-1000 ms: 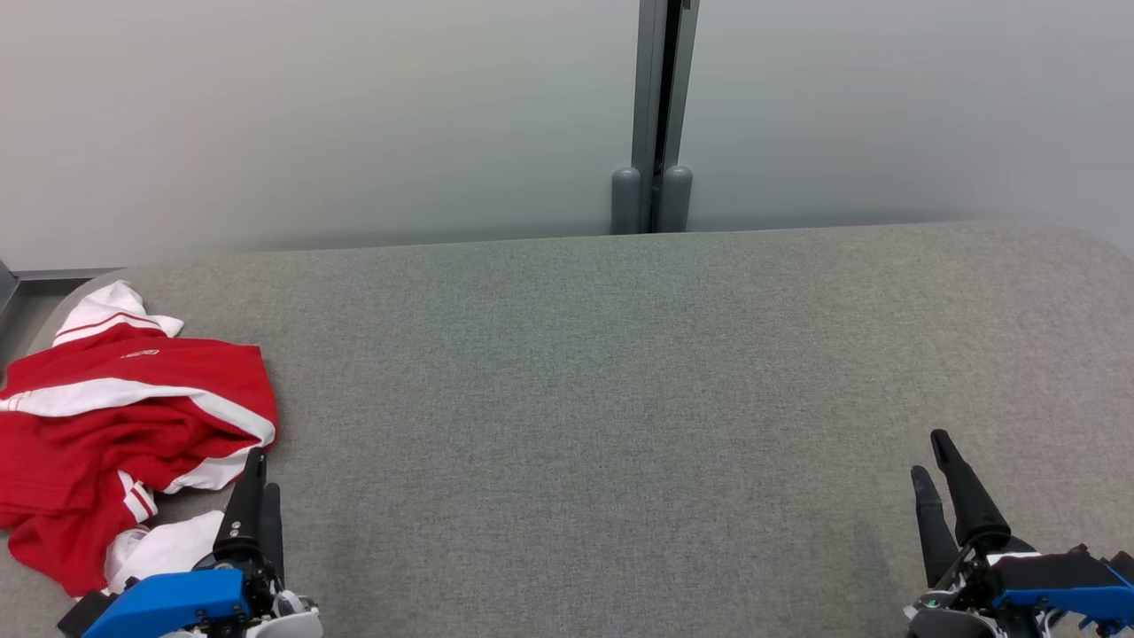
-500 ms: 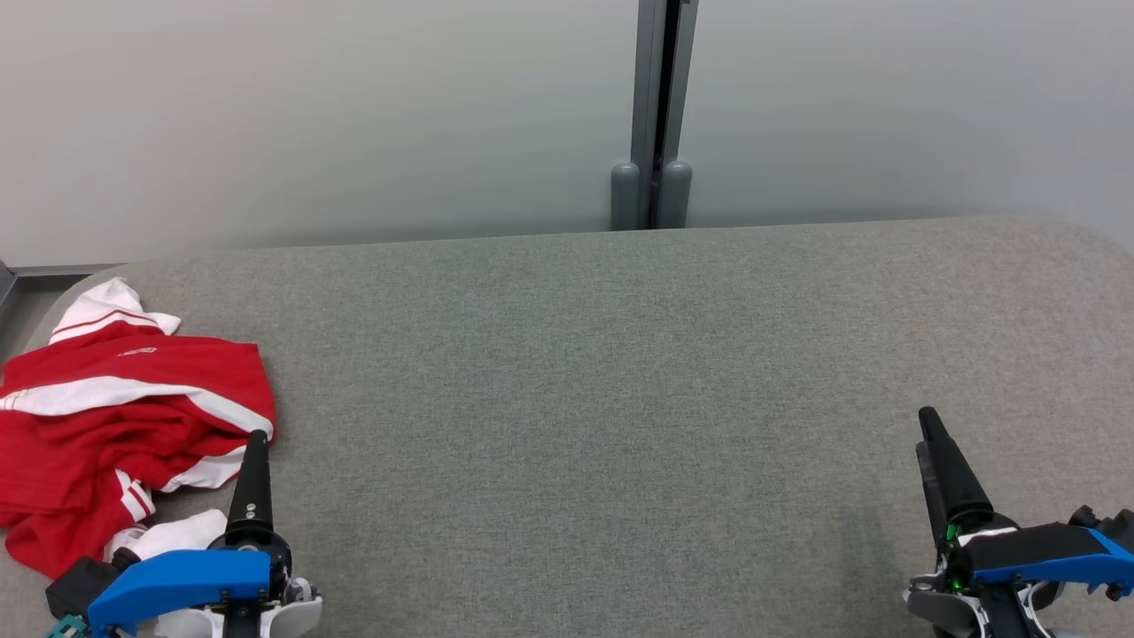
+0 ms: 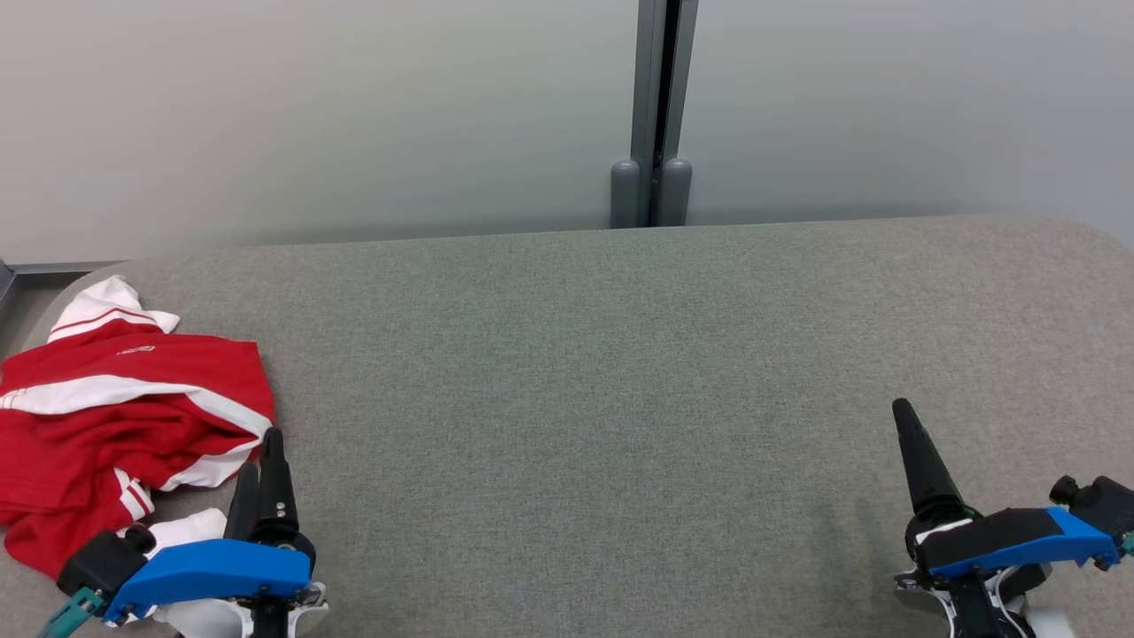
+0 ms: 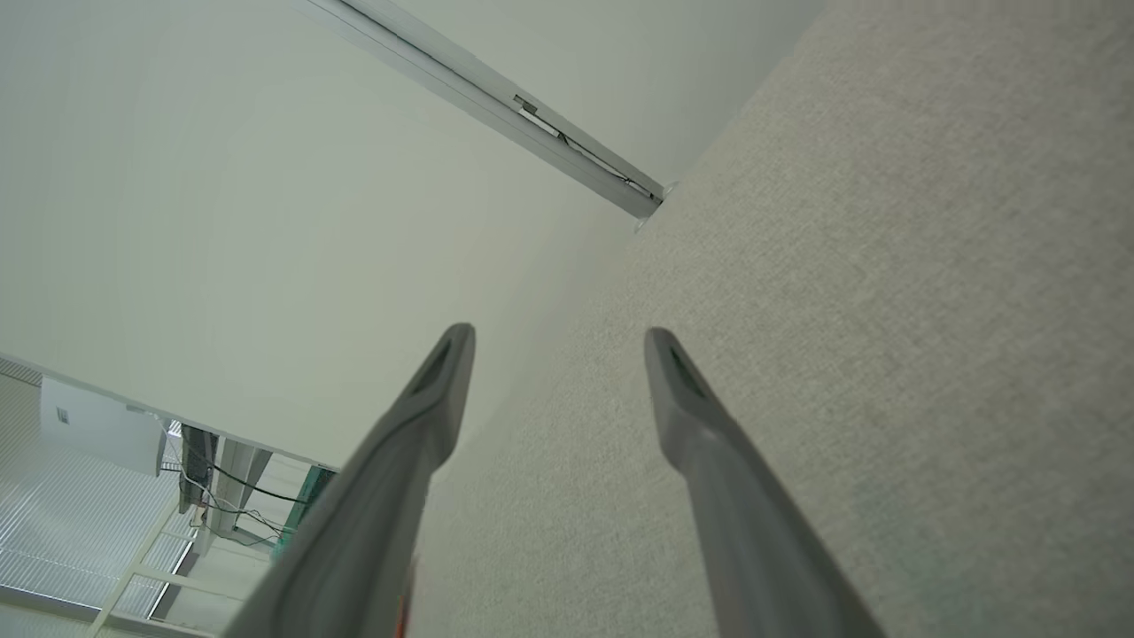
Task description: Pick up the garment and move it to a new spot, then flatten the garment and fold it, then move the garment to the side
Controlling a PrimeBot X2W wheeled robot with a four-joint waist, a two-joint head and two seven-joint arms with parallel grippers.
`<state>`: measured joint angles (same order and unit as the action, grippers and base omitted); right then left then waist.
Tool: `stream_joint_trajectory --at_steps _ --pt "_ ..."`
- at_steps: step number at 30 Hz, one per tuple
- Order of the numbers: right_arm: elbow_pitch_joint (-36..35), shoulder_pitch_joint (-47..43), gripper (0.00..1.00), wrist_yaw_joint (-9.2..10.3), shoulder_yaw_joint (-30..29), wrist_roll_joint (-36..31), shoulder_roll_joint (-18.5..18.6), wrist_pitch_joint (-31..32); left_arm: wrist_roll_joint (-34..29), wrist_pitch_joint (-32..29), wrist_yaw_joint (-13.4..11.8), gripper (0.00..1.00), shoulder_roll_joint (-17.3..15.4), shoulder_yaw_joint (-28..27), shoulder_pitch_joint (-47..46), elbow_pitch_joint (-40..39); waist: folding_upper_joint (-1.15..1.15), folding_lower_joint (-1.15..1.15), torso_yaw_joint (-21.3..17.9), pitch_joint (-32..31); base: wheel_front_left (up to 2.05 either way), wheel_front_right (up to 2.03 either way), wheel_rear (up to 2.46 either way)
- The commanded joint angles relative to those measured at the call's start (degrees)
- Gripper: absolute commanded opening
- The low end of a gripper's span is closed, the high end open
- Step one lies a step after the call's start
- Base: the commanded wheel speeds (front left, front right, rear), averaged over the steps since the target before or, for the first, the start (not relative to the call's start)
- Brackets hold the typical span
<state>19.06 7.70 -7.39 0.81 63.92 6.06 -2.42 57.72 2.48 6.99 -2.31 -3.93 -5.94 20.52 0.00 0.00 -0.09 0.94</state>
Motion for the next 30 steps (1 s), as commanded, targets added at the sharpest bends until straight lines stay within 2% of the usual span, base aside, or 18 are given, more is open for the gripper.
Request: stream_joint_trajectory --at_steps 1,17,30 --pt "-0.5 1.7 1.0 -0.1 0.4 -2.3 0.7 -0.6 -2.5 0.6 -0.4 1.0 -0.5 0.3 -1.7 -0.5 0.0 0.0 0.0 0.0 0.0 0.0 0.0" --pt "0.8 3.0 1.0 -0.11 1.7 -18.4 0.9 -3.6 -17.9 3.6 -2.2 1.0 -0.6 2.3 -2.5 1.9 0.0 0.0 -0.1 0.8 0.0 0.0 0.0" --pt "2.6 3.7 1.0 -0.12 2.5 -27.7 0.5 -5.7 -27.5 5.7 -3.7 1.0 -0.8 3.3 -2.8 3.6 0.0 0.0 0.0 1.1 0.0 0.0 0.0"
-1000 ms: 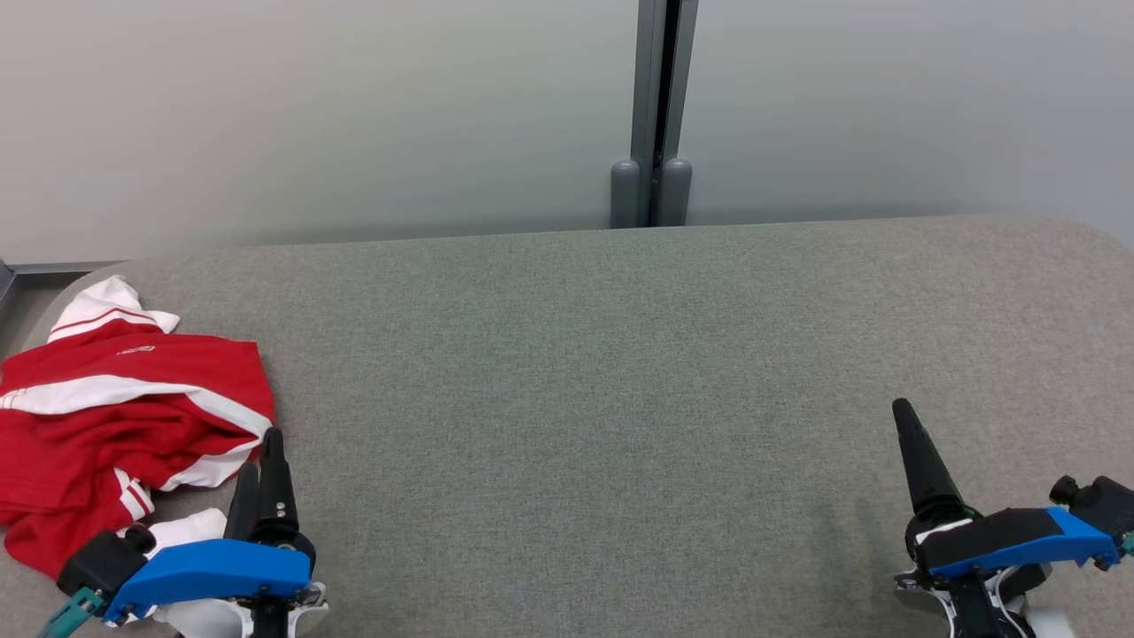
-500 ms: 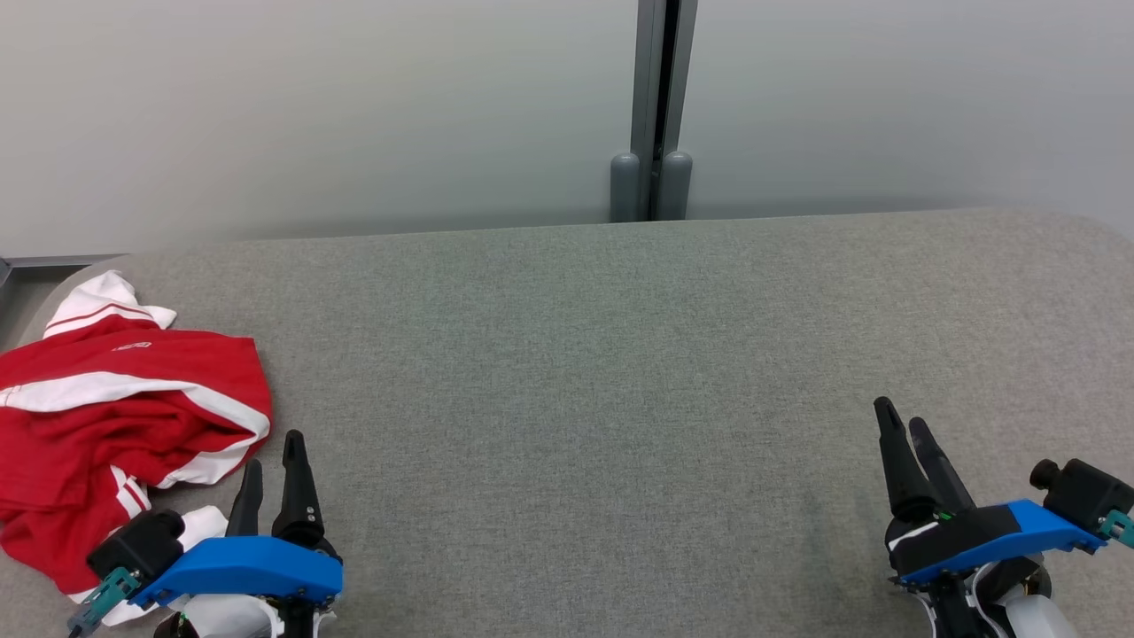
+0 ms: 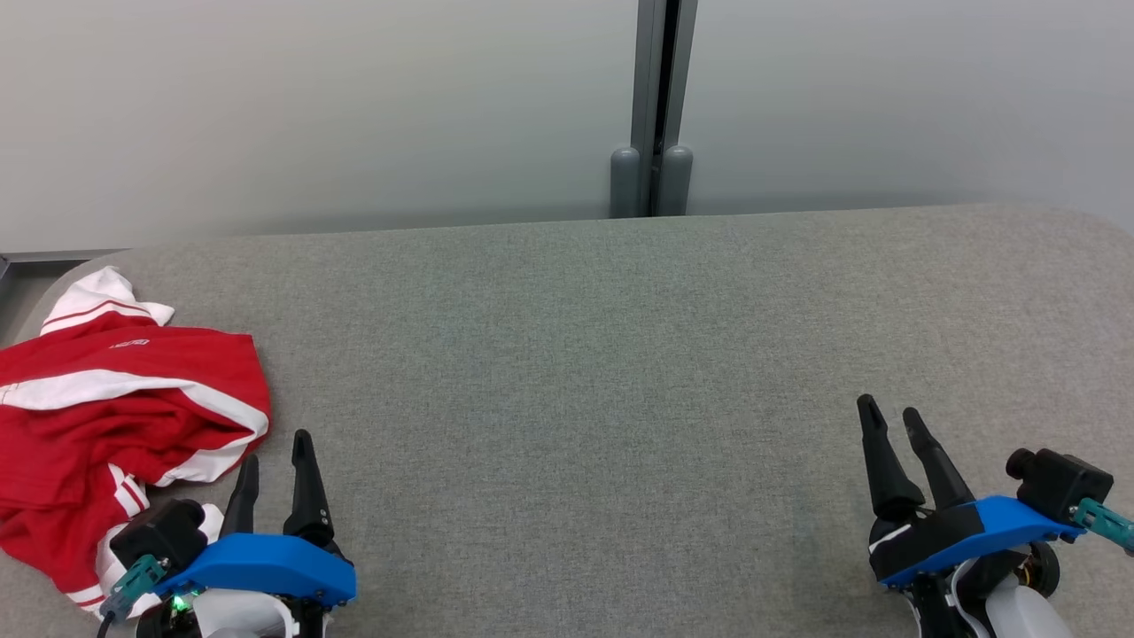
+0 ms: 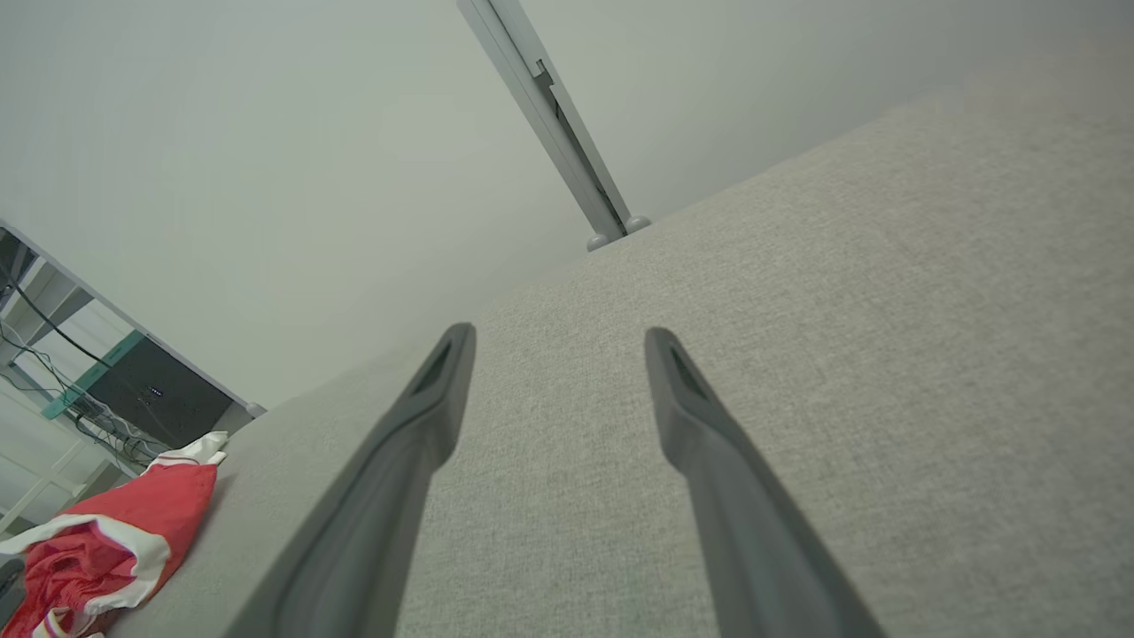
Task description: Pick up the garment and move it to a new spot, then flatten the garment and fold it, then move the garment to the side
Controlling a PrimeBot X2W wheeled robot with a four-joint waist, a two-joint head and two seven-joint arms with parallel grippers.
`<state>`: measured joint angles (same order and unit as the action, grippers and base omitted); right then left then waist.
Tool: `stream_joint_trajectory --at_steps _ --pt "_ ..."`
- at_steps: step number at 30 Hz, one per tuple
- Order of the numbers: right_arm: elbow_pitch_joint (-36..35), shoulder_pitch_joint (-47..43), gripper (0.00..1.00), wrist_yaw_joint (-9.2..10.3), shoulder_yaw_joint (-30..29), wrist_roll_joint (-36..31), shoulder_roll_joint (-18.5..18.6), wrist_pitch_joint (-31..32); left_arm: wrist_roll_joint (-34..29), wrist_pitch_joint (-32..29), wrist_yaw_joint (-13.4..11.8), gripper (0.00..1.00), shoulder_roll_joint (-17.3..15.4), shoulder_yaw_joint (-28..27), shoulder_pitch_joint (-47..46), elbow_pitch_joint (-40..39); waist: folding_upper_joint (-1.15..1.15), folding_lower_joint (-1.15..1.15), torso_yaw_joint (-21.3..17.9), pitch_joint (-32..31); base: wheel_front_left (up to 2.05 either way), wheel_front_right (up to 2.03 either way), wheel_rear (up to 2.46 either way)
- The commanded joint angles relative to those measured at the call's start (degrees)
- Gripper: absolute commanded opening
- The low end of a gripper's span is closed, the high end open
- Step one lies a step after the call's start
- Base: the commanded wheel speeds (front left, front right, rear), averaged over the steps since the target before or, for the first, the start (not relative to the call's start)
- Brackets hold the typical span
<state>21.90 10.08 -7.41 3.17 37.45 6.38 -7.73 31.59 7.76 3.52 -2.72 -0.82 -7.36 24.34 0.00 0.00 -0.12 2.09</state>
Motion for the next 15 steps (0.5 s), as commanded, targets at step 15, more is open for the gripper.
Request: stream_joint_trajectory --at_steps 15 --pt "0.3 0.9 1.0 -0.11 1.0 -10.7 0.0 -2.5 -9.8 2.5 -1.9 1.0 -0.6 1.1 -0.6 0.4 0.0 0.0 -0.1 -0.2 0.0 0.0 0.0"
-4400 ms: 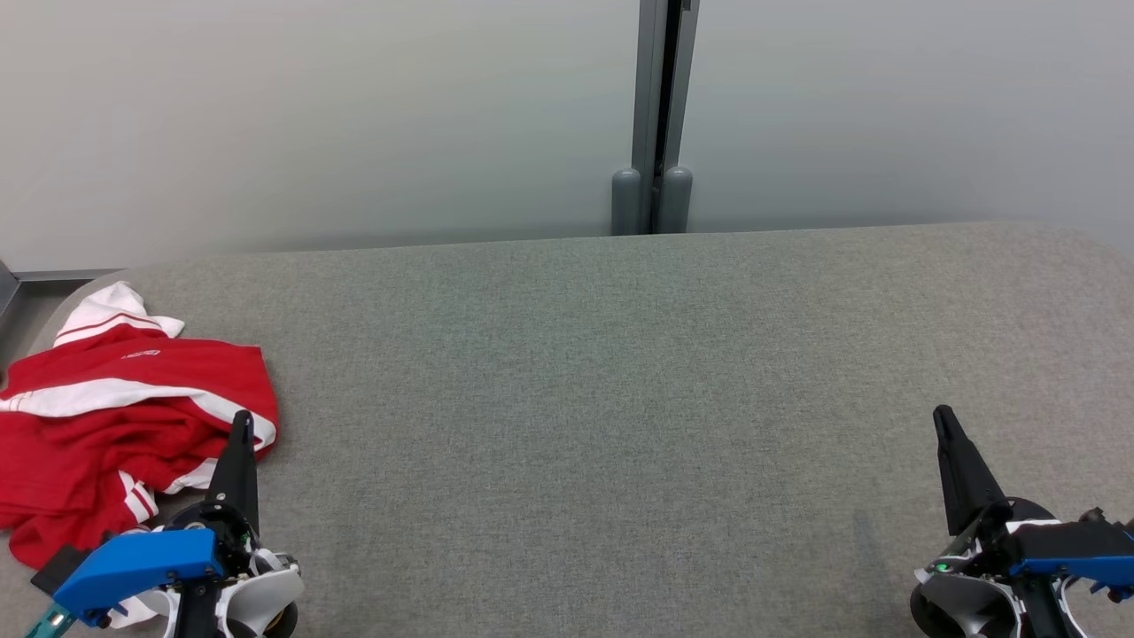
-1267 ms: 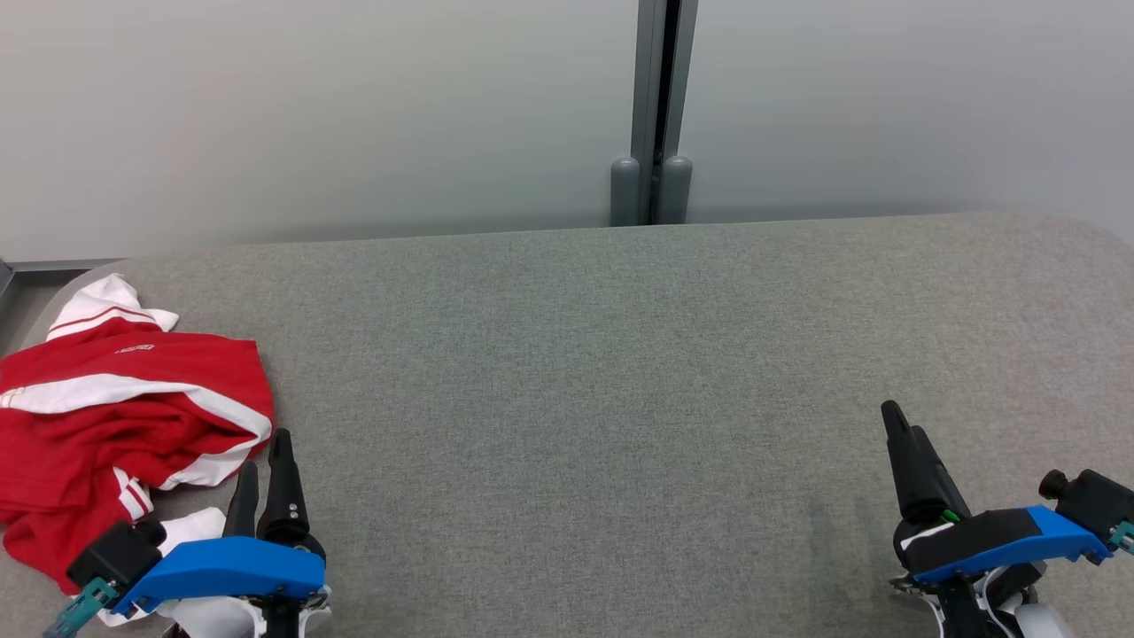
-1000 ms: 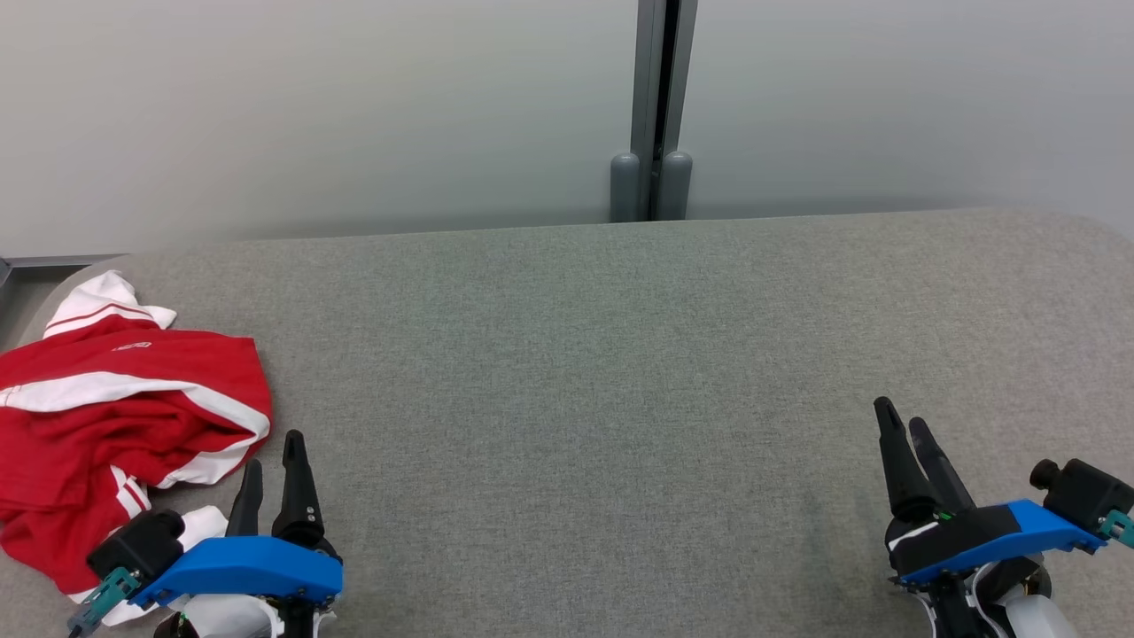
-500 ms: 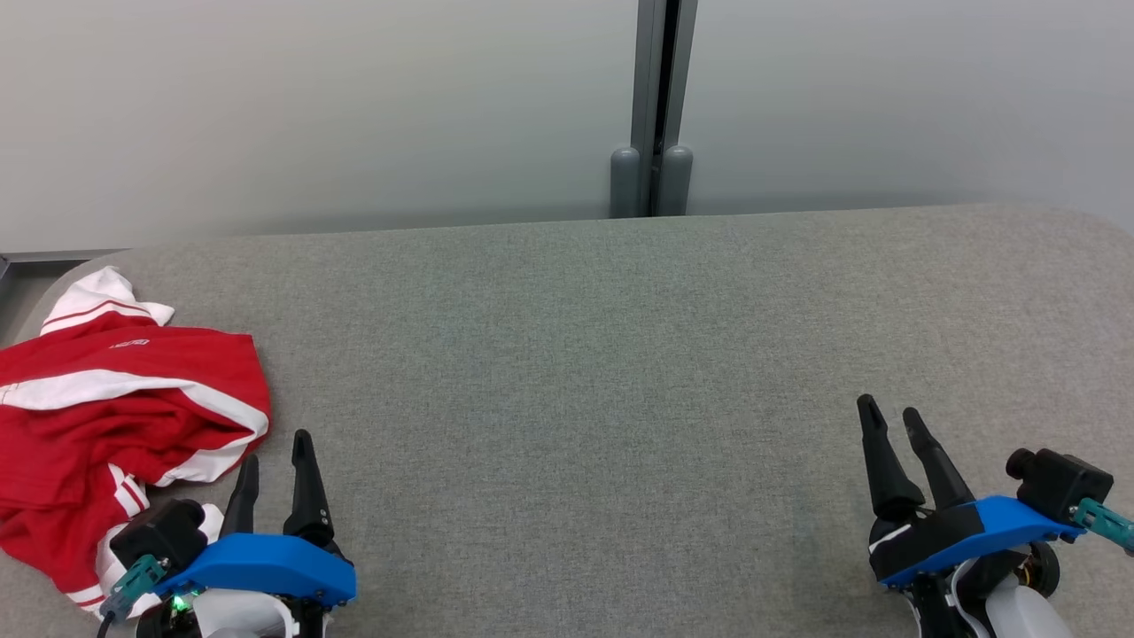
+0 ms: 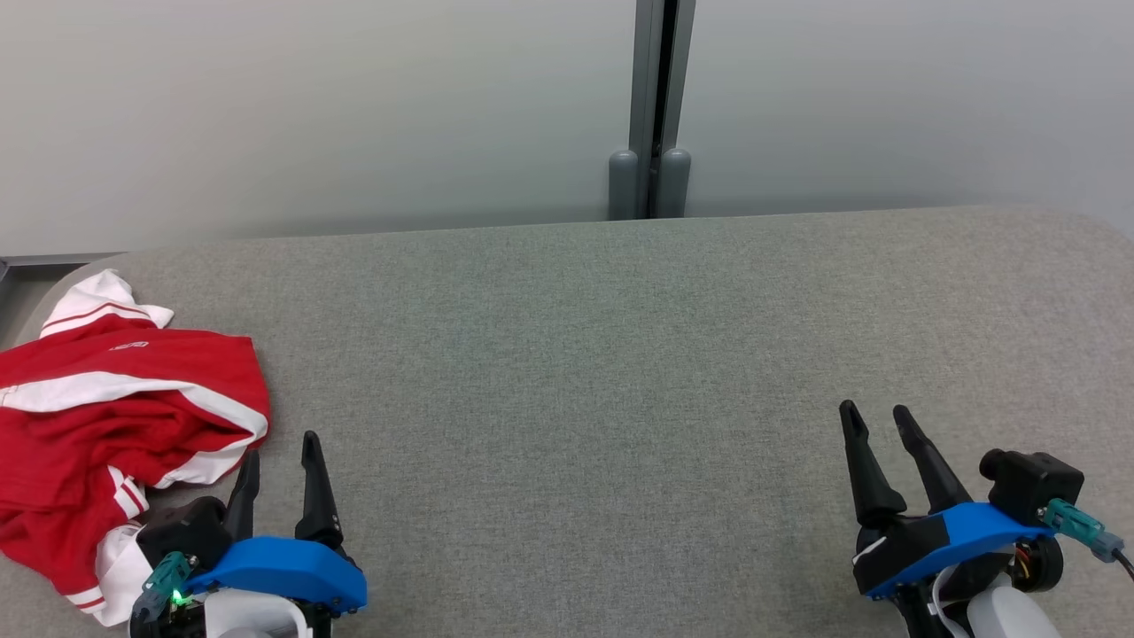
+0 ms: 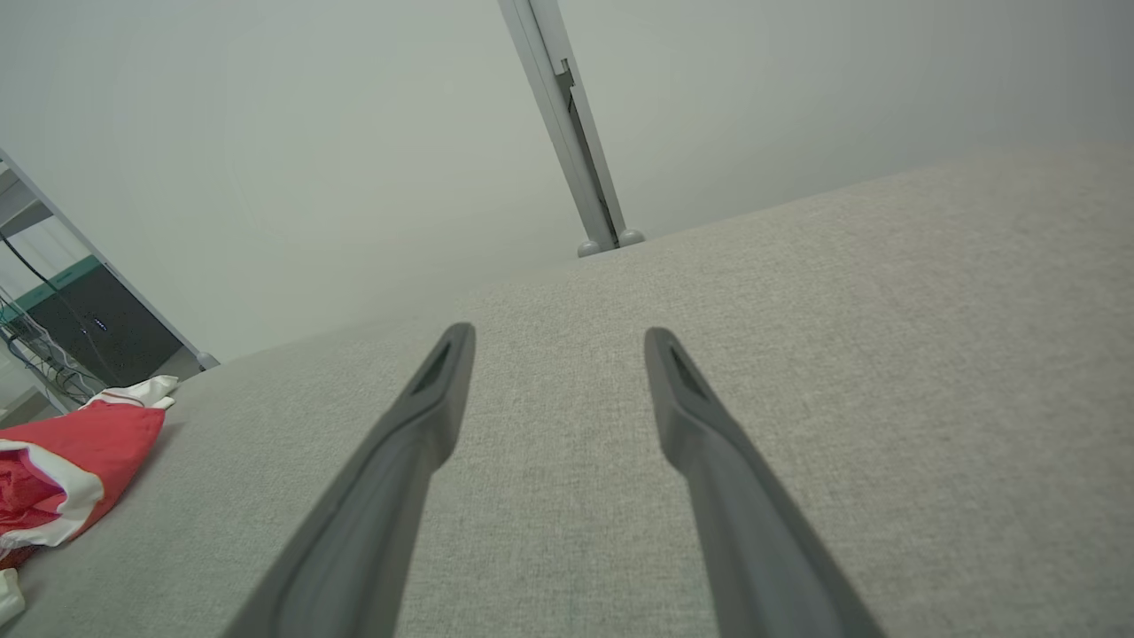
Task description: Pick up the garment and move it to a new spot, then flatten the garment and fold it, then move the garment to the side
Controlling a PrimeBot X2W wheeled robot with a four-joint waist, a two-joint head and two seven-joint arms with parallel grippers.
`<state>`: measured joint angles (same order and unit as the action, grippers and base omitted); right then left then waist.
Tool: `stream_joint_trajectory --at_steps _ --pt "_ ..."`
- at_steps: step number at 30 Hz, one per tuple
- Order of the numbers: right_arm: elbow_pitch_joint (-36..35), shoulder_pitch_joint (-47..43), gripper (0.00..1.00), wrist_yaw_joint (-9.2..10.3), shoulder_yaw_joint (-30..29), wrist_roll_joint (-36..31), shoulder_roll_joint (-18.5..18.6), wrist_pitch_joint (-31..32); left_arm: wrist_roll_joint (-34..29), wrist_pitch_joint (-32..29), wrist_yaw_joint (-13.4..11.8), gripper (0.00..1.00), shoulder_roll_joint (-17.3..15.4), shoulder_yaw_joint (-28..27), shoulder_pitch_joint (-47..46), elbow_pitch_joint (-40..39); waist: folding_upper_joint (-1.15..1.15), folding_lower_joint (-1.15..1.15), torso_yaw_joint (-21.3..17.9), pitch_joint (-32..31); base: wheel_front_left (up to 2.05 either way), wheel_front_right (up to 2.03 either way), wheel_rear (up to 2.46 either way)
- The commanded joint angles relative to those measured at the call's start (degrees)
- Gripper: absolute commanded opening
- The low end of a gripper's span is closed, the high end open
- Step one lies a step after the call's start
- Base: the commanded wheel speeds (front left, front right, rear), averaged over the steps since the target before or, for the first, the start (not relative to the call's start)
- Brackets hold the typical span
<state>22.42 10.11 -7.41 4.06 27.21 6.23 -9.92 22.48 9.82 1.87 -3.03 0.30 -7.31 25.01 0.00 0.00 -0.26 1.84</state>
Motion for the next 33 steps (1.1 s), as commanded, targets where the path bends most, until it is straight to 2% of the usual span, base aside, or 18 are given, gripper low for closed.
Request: stream_joint_trajectory --at_steps 1,23,33 --pt "-0.2 0.9 1.0 -0.11 0.2 -1.1 0.1 -0.4 -1.3 0.6 -0.3 1.0 -0.3 0.0 -0.6 -0.2 0.0 0.0 0.0 0.0 0.0 0.0 0.0" --pt "2.5 1.4 1.0 -0.12 0.6 -12.6 -0.7 -3.1 -11.5 3.3 -1.9 1.0 -0.3 0.2 0.0 1.3 0.0 0.0 0.0 0.8 0.0 0.0 0.0" --pt "3.4 1.2 1.0 -0.08 -1.1 -16.9 -1.4 -4.3 -14.6 4.4 -2.3 1.0 -0.1 -0.6 0.7 1.4 0.0 0.0 -0.1 1.0 0.0 0.0 0.0"
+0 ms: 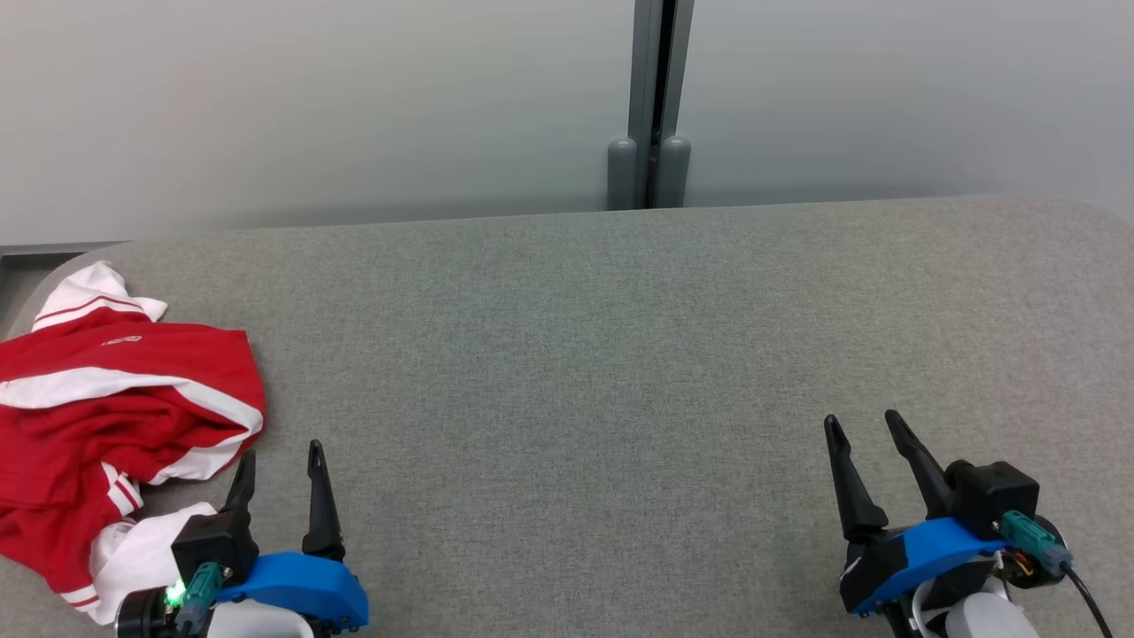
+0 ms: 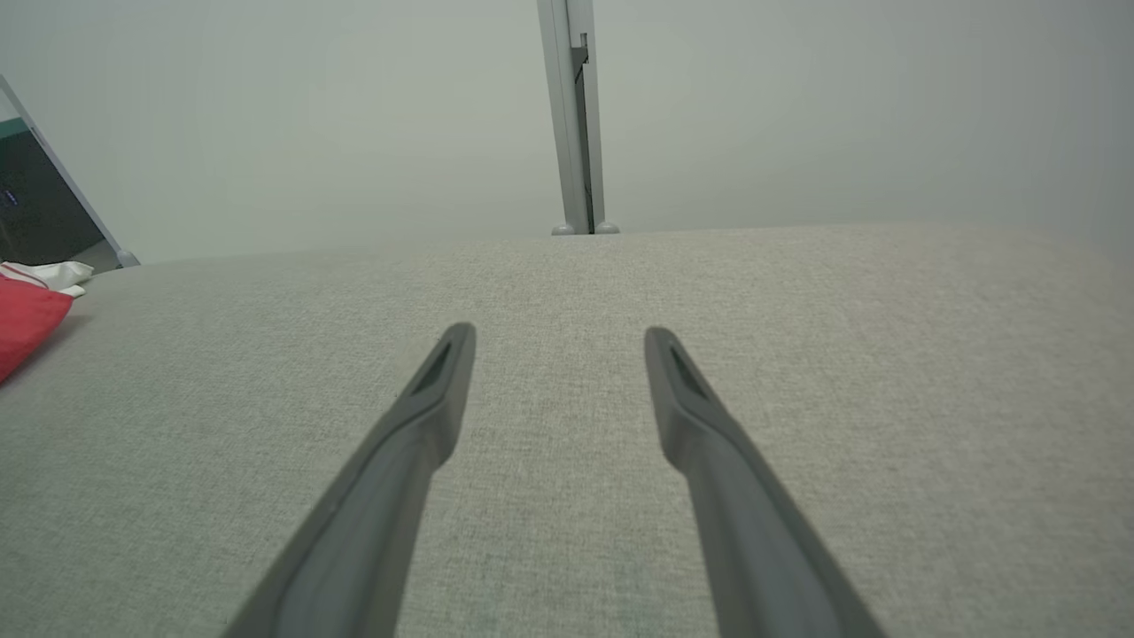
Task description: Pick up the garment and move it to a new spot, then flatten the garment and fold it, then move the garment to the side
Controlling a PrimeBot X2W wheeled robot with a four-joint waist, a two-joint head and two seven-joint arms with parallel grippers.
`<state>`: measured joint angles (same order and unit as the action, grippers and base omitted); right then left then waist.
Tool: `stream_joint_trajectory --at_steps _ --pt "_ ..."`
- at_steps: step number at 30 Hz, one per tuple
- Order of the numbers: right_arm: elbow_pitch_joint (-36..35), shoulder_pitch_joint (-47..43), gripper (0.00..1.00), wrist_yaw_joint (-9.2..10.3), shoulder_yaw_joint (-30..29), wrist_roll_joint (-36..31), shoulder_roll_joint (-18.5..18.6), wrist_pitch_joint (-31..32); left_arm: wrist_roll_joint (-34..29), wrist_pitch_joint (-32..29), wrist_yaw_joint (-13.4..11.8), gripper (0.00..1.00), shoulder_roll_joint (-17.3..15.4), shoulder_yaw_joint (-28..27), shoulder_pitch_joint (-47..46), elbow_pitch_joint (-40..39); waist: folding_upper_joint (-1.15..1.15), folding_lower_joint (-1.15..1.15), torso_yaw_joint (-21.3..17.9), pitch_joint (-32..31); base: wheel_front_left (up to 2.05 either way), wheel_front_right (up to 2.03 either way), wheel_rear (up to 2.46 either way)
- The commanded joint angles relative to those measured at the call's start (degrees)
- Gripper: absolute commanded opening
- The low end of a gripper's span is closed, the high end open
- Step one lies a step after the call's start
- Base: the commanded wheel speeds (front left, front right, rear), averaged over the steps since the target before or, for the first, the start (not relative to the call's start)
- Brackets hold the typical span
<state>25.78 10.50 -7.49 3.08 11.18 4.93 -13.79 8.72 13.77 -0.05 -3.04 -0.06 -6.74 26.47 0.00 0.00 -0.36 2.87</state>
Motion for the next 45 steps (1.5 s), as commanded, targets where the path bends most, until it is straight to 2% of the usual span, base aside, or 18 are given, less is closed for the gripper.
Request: stream_joint_trajectory --at_steps 1,11,17,22,26,34,40,42,43,45 --pt "0.1 0.9 1.0 0.0 -0.3 -1.2 -0.2 -0.5 -0.8 0.6 -0.5 1.0 0.0 -0.5 0.2 -0.1 0.0 0.0 0.0 0.0 0.0 0.0 0.0" --pt "1.1 -0.1 1.0 0.0 -2.8 -5.2 -1.2 -1.5 -3.5 1.6 -0.3 1.0 0.1 -0.9 1.2 0.2 0.0 0.0 0.6 -0.2 0.0 0.0 0.0" --pt "0.6 -0.5 1.0 0.0 -2.1 -5.3 -1.1 -1.5 -1.2 1.5 -0.6 1.0 0.1 -1.4 0.6 -0.1 0.0 0.0 2.6 0.6 0.0 0.0 0.0" --pt "0.3 0.4 1.0 0.0 0.2 -5.2 -0.1 -1.4 0.7 1.5 -1.0 1.0 0.1 -0.7 -0.1 -0.3 0.0 0.0 7.2 2.7 0.0 0.0 0.0" --pt "0.6 1.8 1.0 0.0 2.0 -4.3 0.6 -1.4 2.0 1.5 -1.5 1.0 0.1 -0.1 -0.7 -0.5 0.0 0.0 12.5 4.6 0.0 0.0 0.0" --pt "1.8 4.7 1.0 0.0 8.4 -3.5 1.9 -1.4 3.7 1.5 -2.5 1.0 0.2 -0.6 0.2 -1.0 0.0 0.0 21.1 7.1 0.0 0.0 0.0" --pt "2.5 6.2 1.0 0.0 12.0 -2.9 2.2 -1.4 4.8 1.5 -2.6 1.0 0.2 -2.2 1.0 -1.5 0.0 0.0 23.1 7.7 0.0 0.0 0.0" --pt "2.7 6.6 1.0 0.0 12.7 -2.4 2.3 -1.4 5.5 1.5 -2.0 1.0 0.2 -2.7 0.8 -1.6 0.0 0.0 23.2 8.0 0.0 0.0 0.0" --pt "2.6 7.1 1.0 0.0 13.1 -2.2 2.6 -1.4 8.1 1.5 -1.6 1.0 0.1 -4.3 -0.5 -1.9 0.0 0.0 23.2 8.6 0.0 0.0 0.0" --pt "2.3 7.5 1.0 0.0 13.4 -1.6 2.9 -1.4 9.8 1.5 0.0 1.0 0.3 -4.7 -2.2 -1.1 0.0 0.0 22.7 9.7 0.0 0.0 0.0"
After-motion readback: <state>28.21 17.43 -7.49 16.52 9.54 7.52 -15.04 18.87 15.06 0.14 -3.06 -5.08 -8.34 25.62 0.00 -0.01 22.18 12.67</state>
